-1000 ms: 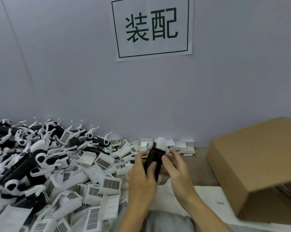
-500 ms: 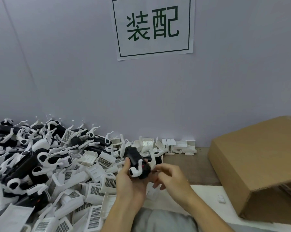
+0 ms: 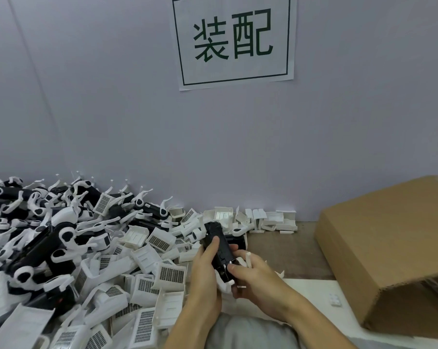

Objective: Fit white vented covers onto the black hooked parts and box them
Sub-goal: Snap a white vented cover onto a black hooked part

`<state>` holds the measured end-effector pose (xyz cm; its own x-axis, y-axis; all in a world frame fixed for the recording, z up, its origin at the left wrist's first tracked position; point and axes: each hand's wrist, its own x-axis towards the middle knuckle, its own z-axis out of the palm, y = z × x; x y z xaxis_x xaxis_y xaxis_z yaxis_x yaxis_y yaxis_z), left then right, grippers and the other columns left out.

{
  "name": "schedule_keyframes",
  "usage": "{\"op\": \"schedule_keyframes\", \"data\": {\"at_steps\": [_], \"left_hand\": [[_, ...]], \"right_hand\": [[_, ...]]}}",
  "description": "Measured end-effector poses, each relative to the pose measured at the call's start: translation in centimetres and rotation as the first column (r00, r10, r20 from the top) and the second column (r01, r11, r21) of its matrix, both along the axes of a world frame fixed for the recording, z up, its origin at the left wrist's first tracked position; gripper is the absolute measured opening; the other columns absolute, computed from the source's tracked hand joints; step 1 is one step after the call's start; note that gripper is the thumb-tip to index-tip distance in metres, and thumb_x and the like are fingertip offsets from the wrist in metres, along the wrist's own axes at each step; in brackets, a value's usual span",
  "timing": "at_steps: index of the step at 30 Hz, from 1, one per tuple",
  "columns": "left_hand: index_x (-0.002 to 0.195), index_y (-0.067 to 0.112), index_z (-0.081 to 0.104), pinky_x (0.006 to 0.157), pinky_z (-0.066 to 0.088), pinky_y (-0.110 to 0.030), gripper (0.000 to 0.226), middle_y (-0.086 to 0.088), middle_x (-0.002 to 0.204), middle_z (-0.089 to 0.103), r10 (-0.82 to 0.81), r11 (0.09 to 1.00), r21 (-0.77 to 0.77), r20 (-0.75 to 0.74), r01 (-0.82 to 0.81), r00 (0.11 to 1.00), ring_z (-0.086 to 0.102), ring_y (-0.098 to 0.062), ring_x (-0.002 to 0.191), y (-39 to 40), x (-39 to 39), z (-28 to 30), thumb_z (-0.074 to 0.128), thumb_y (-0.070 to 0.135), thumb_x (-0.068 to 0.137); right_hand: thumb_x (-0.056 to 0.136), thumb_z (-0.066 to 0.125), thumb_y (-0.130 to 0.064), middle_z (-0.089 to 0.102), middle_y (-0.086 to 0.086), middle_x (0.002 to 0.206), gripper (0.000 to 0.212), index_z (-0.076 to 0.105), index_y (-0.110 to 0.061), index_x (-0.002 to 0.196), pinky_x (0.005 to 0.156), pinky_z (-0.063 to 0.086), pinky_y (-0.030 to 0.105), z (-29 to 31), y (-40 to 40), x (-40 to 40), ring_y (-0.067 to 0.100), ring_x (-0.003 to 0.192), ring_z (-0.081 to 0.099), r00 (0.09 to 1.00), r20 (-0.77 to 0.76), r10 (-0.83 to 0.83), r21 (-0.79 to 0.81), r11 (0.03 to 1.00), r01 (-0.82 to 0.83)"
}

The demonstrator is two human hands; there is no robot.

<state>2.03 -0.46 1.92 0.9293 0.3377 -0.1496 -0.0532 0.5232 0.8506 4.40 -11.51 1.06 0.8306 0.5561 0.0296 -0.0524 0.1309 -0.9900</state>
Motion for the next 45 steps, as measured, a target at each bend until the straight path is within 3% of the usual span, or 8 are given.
{"op": "schedule_keyframes", "data": {"at_steps": [8, 14, 20, 28, 34, 38, 42, 45], "left_hand": [[0.106, -0.004, 0.069, 0.056, 0.055, -0.038, 0.047, -0.026, 0.093, 0.072, -0.027, 0.990, -0.136, 0.019, 0.030, 0.999, 0.070, -0.036, 0.069, 0.7, 0.1, -0.5, 0.058, 0.039, 0.091], [0.108, 0.008, 0.066, 0.059, 0.059, -0.036, 0.029, -0.020, 0.092, 0.075, 0.031, 0.998, 0.057, 0.140, -0.039, 0.990, 0.075, -0.033, 0.076, -0.1, -0.2, -0.2, 0.062, 0.029, 0.088], [0.114, 0.005, 0.064, 0.088, 0.056, -0.051, 0.027, -0.021, 0.098, 0.076, 0.039, 0.984, 0.164, 0.147, -0.063, 0.988, 0.073, -0.038, 0.091, -0.3, -0.4, 0.1, 0.057, 0.025, 0.096], [0.105, -0.003, 0.066, 0.063, 0.052, -0.040, 0.043, -0.024, 0.089, 0.071, 0.063, 0.997, -0.039, 0.031, -0.062, 0.998, 0.068, -0.035, 0.070, 0.2, -0.3, 0.0, 0.052, 0.038, 0.100], [0.113, 0.007, 0.066, 0.091, 0.055, -0.054, 0.029, -0.022, 0.097, 0.075, 0.086, 0.986, 0.133, 0.118, -0.102, 0.989, 0.072, -0.039, 0.089, -0.2, 0.1, 0.0, 0.061, 0.029, 0.095], [0.115, 0.007, 0.066, 0.093, 0.055, -0.054, 0.036, -0.019, 0.099, 0.076, 0.100, 0.976, 0.182, 0.109, -0.119, 0.989, 0.073, -0.038, 0.095, -0.3, 0.2, -0.2, 0.058, 0.036, 0.096], [0.093, -0.002, 0.072, 0.081, 0.055, -0.047, 0.060, -0.023, 0.082, 0.073, 0.136, 0.991, -0.013, 0.040, -0.136, 0.990, 0.071, -0.033, 0.072, 0.0, 0.3, -0.2, 0.045, 0.051, 0.100], [0.089, 0.004, 0.074, 0.093, 0.050, -0.052, 0.063, -0.022, 0.085, 0.069, 0.152, 0.969, -0.203, 0.056, -0.137, 0.987, 0.067, -0.035, 0.078, 0.5, 0.4, -0.4, 0.039, 0.055, 0.102]], "right_hand": [[0.091, 0.048, 0.001, 0.060, 0.001, 0.072, 0.028, 0.061, -0.010, 0.113, 0.058, 0.046, 0.029, 0.1, 0.1, -0.2, 0.017, 0.060, 0.048, 0.998, 0.028, 0.059, -0.025, 0.998, -0.059], [0.098, 0.043, -0.006, 0.053, 0.006, 0.078, 0.032, 0.064, -0.025, 0.115, 0.057, 0.043, 0.027, -0.2, -0.2, 0.4, 0.014, 0.059, 0.044, 0.997, 0.065, -0.036, -0.089, 0.995, 0.041], [0.099, 0.051, -0.010, 0.056, -0.002, 0.069, 0.026, 0.068, -0.026, 0.111, 0.051, 0.041, 0.025, -0.3, -0.1, 0.6, 0.012, 0.054, 0.043, 0.999, -0.037, -0.032, 0.031, 0.999, 0.033], [0.073, 0.054, -0.019, 0.060, -0.006, 0.068, 0.048, 0.061, -0.024, 0.121, 0.057, 0.043, 0.028, -0.4, 0.1, 0.2, 0.014, 0.057, 0.048, 0.998, 0.013, 0.065, -0.035, 0.997, -0.065], [0.090, 0.054, -0.013, 0.057, -0.007, 0.064, 0.031, 0.066, -0.032, 0.111, 0.054, 0.042, 0.027, -0.3, -0.1, 0.5, 0.011, 0.055, 0.047, 1.000, -0.007, -0.022, -0.048, 0.999, 0.021], [0.096, 0.056, -0.019, 0.059, -0.003, 0.068, 0.020, 0.066, -0.022, 0.112, 0.053, 0.042, 0.026, -0.1, -0.3, 0.3, 0.013, 0.057, 0.050, 1.000, -0.026, 0.000, -0.024, 1.000, -0.001], [0.080, 0.049, -0.030, 0.067, 0.000, 0.078, 0.029, 0.074, -0.020, 0.092, 0.061, 0.046, 0.027, 0.7, -1.1, 0.3, 0.018, 0.068, 0.058, 0.988, 0.072, 0.137, -0.070, 0.989, -0.132], [0.076, 0.044, -0.019, 0.073, -0.006, 0.083, 0.035, 0.077, -0.030, 0.082, 0.065, 0.047, 0.021, 1.3, -1.8, 0.9, 0.008, 0.074, 0.063, 0.960, 0.272, 0.067, -0.235, 0.972, -0.002]]}}
